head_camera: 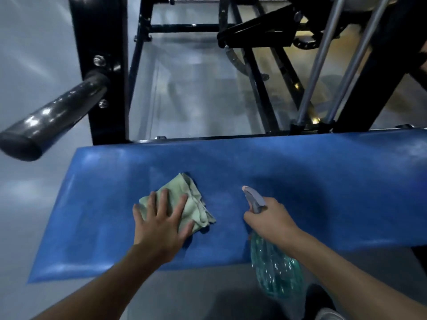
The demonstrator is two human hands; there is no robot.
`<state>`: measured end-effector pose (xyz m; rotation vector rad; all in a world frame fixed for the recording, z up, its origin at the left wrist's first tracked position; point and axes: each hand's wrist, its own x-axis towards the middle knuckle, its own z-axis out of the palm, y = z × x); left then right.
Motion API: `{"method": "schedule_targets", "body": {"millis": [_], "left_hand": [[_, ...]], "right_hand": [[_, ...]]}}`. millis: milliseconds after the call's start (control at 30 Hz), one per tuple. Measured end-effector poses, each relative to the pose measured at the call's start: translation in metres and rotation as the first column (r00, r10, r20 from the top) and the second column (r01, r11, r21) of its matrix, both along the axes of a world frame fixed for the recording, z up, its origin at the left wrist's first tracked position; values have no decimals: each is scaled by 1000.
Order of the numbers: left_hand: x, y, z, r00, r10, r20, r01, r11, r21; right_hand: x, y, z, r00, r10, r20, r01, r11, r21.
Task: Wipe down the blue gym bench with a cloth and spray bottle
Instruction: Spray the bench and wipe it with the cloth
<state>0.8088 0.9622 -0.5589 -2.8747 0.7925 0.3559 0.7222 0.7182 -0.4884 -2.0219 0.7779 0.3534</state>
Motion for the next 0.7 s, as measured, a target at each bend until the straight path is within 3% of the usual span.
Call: {"method": "schedule_targets", "body": {"millis": [300,567,700], "left_hand": [[0,91,2,968,247,-44,-245,969,38],[-2,159,11,937,344,-52,-339,936,92],[-3,188,11,854,511,-99,-516,856,-28]], "right_hand": [[32,88,-1,988,149,-26,-148,988,44],[61,158,1,955,295,-37,-293,955,44],[81,201,1,935,356,-7,-355,934,41]]}}
